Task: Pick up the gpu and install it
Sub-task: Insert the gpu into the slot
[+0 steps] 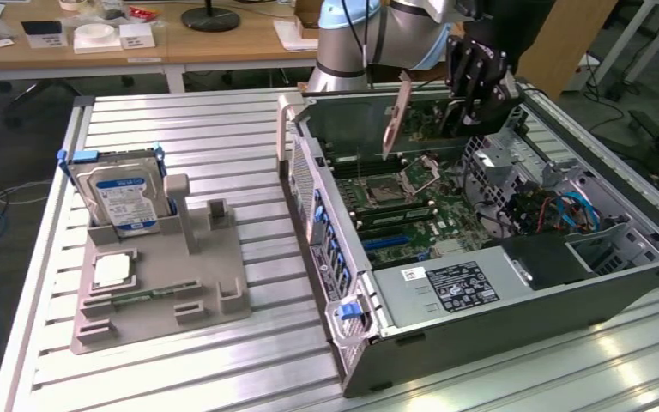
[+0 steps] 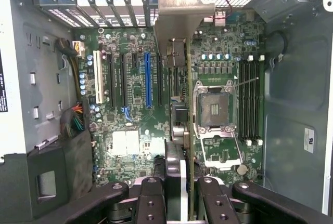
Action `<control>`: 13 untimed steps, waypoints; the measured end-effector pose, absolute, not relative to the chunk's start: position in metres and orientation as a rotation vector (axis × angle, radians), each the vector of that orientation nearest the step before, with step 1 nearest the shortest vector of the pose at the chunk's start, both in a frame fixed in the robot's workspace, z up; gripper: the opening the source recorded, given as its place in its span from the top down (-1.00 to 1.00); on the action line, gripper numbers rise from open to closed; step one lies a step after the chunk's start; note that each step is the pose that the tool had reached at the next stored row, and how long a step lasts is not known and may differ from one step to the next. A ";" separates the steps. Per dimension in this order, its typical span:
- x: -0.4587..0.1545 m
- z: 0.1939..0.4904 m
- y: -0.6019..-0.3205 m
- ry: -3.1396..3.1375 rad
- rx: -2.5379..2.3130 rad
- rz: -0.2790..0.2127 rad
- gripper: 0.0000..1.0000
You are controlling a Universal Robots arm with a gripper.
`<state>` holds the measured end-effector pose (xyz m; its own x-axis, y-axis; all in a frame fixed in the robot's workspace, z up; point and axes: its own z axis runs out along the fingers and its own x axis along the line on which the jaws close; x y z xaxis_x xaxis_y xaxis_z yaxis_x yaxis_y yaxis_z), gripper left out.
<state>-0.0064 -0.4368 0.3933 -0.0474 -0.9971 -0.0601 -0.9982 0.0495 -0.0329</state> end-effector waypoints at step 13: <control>-0.007 0.389 -0.438 2.234 -2.127 0.040 0.44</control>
